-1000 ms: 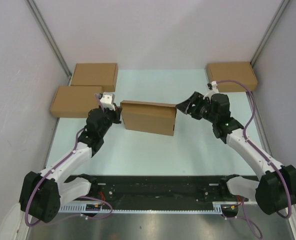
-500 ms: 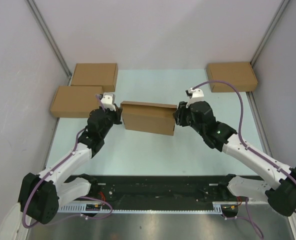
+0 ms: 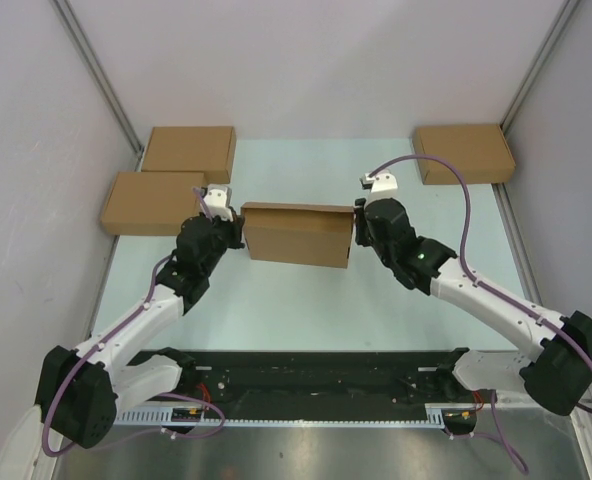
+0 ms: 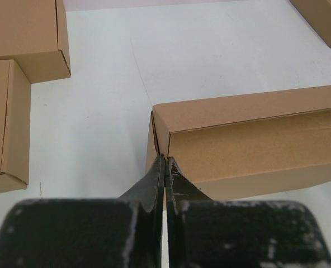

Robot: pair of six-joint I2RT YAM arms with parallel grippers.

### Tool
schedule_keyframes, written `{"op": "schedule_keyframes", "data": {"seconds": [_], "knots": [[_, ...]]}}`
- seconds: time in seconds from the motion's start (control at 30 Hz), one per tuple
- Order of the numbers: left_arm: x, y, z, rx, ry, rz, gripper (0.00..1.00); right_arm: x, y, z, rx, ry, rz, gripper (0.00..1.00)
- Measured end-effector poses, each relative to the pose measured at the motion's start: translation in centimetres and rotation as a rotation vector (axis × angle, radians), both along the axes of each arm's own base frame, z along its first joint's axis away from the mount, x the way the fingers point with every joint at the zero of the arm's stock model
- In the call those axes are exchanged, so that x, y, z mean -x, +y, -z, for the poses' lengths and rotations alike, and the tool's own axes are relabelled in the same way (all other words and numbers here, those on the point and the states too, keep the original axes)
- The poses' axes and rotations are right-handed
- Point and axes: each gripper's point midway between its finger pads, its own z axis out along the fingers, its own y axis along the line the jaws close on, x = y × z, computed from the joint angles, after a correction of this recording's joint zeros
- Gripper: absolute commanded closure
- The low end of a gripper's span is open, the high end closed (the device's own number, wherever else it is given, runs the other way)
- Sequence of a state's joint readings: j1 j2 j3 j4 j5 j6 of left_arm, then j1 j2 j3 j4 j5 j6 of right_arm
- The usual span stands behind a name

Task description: Fold the paper box

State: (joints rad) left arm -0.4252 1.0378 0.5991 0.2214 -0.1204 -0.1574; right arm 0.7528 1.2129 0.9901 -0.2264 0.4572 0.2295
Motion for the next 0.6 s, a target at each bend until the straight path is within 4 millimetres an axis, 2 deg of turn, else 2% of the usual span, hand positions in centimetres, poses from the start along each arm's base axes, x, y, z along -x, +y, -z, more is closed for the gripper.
{"op": "schedule_keyframes", "data": {"seconds": [0.17,0.27,0.3,0.33,0.5,0.6], "knots": [[0.0,0.0,0.0,0.000,0.000,0.000,1.00,-0.5,0.2,0.1,0.015,-0.010,-0.001,0.69],[0.0,0.0,0.0,-0.002,0.004,0.000,1.00,-0.6,0.3,0.0,0.017,-0.013,-0.003,0.60],[0.0,0.0,0.0,-0.003,0.005,-0.001,1.00,-0.6,0.3,-0.1,0.015,-0.015,-0.003,0.52],[0.0,0.0,0.0,-0.004,0.007,-0.001,1.00,-0.6,0.4,-0.4,0.012,-0.019,-0.003,0.51],[0.0,-0.1,0.0,-0.009,0.015,-0.001,1.00,-0.5,0.3,-1.3,0.013,-0.036,0.002,0.49],[0.0,0.0,0.0,-0.009,0.015,-0.002,1.00,-0.1,0.1,-1.9,0.007,-0.044,-0.001,0.52]]}}
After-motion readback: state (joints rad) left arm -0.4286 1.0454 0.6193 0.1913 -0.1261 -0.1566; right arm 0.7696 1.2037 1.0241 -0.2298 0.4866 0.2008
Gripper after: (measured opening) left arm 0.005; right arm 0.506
